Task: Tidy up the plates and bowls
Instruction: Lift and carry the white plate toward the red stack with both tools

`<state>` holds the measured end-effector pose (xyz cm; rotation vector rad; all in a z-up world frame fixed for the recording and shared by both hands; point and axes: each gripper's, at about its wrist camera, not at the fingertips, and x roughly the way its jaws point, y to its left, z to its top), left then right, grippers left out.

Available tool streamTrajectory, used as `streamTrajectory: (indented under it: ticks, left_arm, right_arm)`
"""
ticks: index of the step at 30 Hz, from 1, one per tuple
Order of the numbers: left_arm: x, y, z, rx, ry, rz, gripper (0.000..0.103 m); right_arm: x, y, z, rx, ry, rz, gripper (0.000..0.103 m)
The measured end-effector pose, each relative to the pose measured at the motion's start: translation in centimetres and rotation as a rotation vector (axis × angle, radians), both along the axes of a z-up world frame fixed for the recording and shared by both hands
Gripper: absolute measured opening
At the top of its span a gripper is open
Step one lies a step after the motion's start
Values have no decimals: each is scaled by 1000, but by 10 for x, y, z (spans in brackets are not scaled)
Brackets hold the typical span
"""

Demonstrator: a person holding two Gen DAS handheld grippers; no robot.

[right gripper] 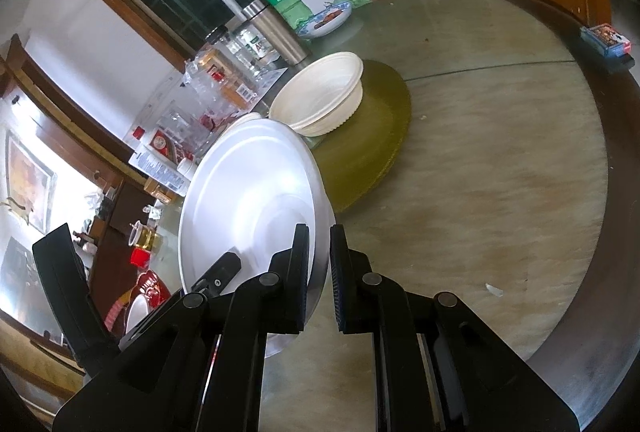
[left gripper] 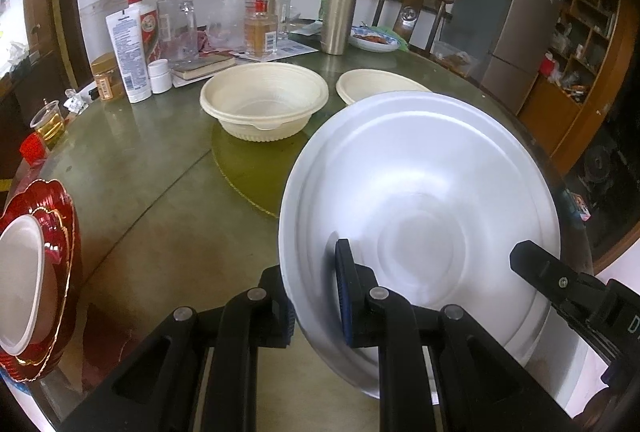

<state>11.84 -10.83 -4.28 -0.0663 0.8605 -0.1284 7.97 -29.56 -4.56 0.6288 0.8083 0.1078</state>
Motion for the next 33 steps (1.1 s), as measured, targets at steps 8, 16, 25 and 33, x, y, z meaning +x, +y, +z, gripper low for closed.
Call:
streamTrajectory:
  ticks: [8, 16, 25, 33]
  left_arm:
    - [-7, 13, 4, -3, -9, 19, 16]
    - [-12, 25, 6, -2, -17, 42, 16]
    - [-16, 39, 5, -1, -15, 69, 16]
    - [-21, 47, 7, 0, -27, 90, 16]
  right_arm:
    - [-3, 11, 2, -2, -9, 26, 10]
    - [-3, 24, 3, -3, -19, 60, 10]
    - [1, 36, 3, 0, -19, 96, 10]
    - [3, 47, 5, -3, -22, 119, 10]
